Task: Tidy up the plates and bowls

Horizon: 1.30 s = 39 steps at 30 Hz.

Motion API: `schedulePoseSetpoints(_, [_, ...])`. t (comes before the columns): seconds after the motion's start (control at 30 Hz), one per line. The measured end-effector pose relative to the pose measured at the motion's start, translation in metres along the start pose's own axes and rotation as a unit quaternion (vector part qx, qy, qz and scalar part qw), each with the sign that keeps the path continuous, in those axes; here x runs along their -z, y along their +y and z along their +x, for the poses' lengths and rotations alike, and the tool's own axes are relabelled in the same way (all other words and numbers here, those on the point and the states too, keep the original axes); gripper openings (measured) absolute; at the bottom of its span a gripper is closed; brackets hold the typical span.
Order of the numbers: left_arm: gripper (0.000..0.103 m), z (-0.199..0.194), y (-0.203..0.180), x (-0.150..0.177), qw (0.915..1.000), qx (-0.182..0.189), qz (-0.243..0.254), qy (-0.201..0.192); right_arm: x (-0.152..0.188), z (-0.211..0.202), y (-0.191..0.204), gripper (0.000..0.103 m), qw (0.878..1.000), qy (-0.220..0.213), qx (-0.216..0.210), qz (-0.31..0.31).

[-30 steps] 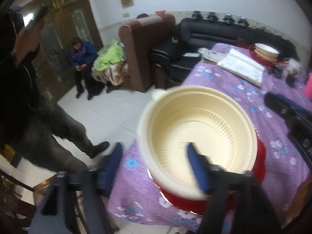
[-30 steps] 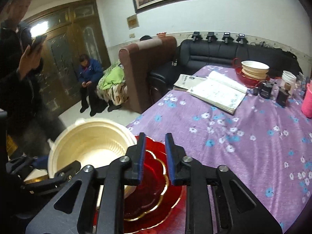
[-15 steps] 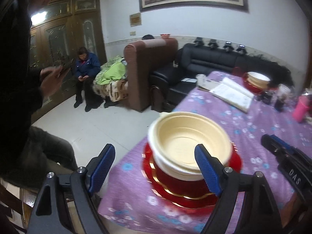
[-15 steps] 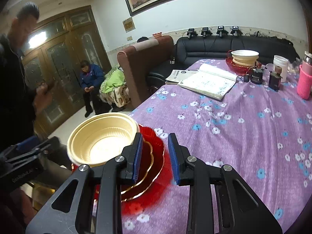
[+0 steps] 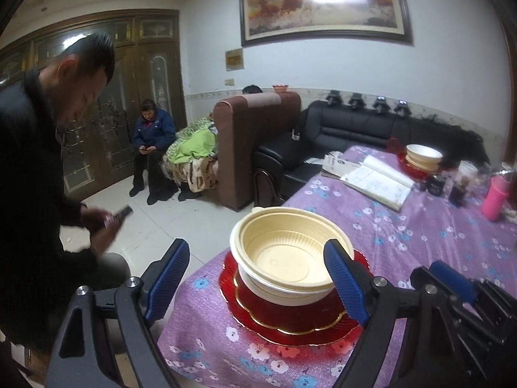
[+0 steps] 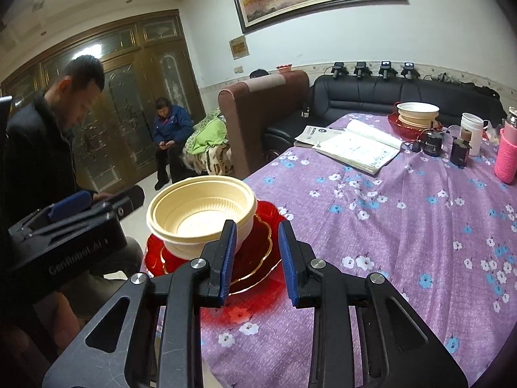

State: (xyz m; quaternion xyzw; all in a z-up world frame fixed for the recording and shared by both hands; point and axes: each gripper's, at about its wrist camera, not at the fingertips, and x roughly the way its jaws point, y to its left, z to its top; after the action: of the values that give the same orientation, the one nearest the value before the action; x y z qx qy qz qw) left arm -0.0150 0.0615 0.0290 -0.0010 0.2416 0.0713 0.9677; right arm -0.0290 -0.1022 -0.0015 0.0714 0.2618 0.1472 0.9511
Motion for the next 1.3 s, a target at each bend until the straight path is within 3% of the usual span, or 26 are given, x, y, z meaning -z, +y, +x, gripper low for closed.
schedulePoseSetpoints(0.13, [0.094, 0.0, 0.002, 0.0, 0.9999, -0.008, -0.007, -0.003, 0.001, 0.0, 0.003, 0.027, 1.0, 0.004, -0.003, -0.008])
schedulePoseSetpoints(0.2, [0.103, -0.001, 0.004, 0.001, 0.9999, -0.009, -0.009, -0.005, 0.001, 0.001, 0.006, 0.027, 1.0, 0.004, -0.005, -0.011])
schedulePoseSetpoints(0.4, [0.103, -0.004, 0.003, 0.0, 0.9998, -0.008, -0.007, -0.015, 0.0, 0.004, 0.011, 0.027, 1.0, 0.006, -0.007, -0.021])
schedulePoseSetpoints(1.3, [0.103, 0.017, 0.005, -0.005, 0.9977, 0.033, -0.032, 0.049, 0.0, 0.013, 0.01, 0.027, 0.999, 0.022, -0.018, -0.015])
